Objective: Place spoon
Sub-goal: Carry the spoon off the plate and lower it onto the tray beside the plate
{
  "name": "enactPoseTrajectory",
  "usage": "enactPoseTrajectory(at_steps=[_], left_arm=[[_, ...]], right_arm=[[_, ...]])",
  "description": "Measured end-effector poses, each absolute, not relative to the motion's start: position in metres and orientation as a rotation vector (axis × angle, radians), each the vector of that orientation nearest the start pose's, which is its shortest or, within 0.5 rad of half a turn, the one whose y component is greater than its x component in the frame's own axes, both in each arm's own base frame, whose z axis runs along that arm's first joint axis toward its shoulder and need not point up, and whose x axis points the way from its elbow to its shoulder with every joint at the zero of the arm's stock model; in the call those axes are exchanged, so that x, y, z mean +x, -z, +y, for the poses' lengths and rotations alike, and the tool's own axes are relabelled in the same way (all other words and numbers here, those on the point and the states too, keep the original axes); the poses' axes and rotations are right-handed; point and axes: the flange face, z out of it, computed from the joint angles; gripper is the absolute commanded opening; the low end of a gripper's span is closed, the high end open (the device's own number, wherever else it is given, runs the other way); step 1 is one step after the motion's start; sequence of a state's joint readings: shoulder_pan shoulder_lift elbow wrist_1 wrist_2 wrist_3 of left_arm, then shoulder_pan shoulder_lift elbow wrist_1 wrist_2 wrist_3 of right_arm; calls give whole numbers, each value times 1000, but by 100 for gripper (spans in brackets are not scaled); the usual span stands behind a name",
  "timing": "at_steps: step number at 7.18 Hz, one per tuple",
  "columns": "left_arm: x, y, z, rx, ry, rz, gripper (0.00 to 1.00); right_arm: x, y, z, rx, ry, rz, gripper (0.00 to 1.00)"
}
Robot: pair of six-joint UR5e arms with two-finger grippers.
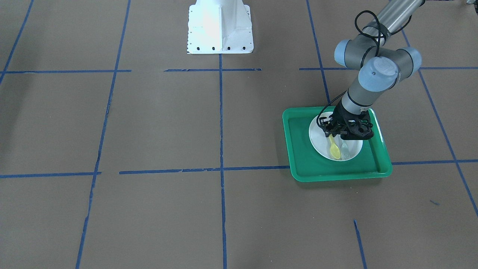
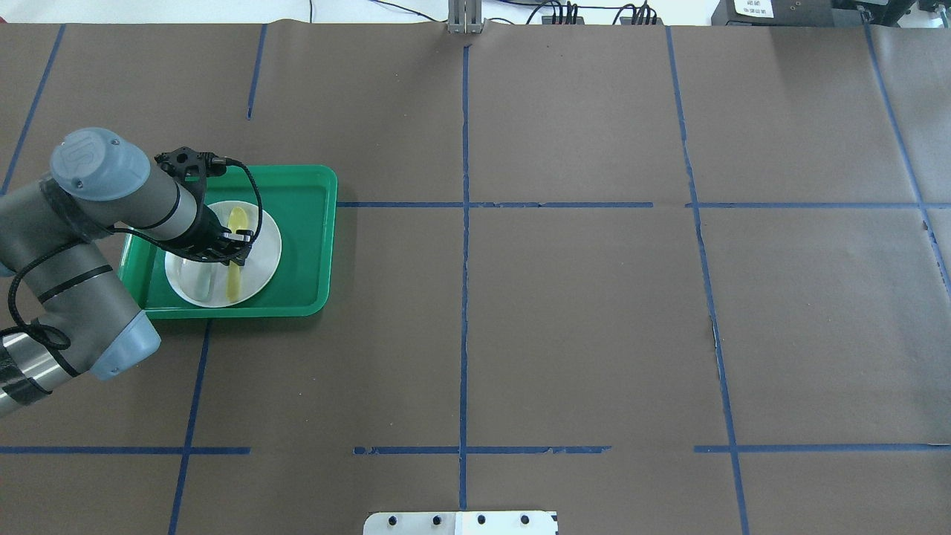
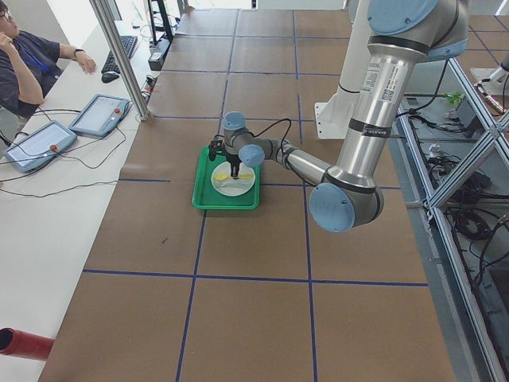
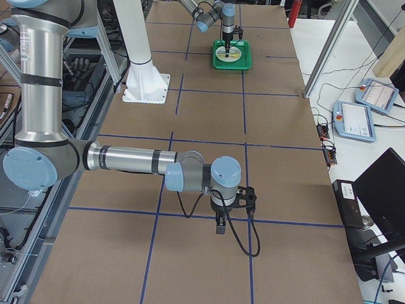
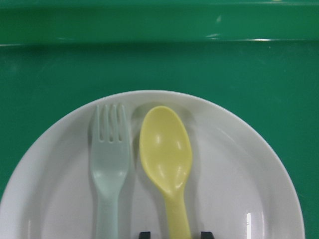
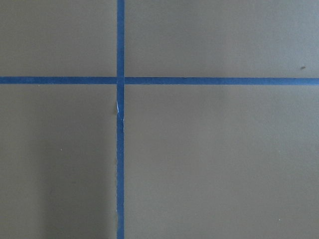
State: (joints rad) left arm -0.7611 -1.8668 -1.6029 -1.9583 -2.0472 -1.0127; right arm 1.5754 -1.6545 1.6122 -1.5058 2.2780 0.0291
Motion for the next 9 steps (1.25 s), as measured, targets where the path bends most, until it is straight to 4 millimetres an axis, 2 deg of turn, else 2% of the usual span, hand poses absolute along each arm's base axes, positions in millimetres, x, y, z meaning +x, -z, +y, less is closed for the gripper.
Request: enactPoseTrajectory(at_steps=[3, 6, 7, 9], left_arm=[[390, -440, -497, 74, 26, 837, 7], [375, -425, -500, 80, 79, 860, 6], [376, -413, -503, 74, 118, 877, 6], [395, -380, -514, 56, 181, 895, 7]], right_arm=[[71, -676, -457, 14, -24, -707, 100], [71, -676, -457, 13, -24, -707, 100], [71, -676, -458, 13, -24, -707, 100], [71, -676, -457, 13, -24, -707, 100]])
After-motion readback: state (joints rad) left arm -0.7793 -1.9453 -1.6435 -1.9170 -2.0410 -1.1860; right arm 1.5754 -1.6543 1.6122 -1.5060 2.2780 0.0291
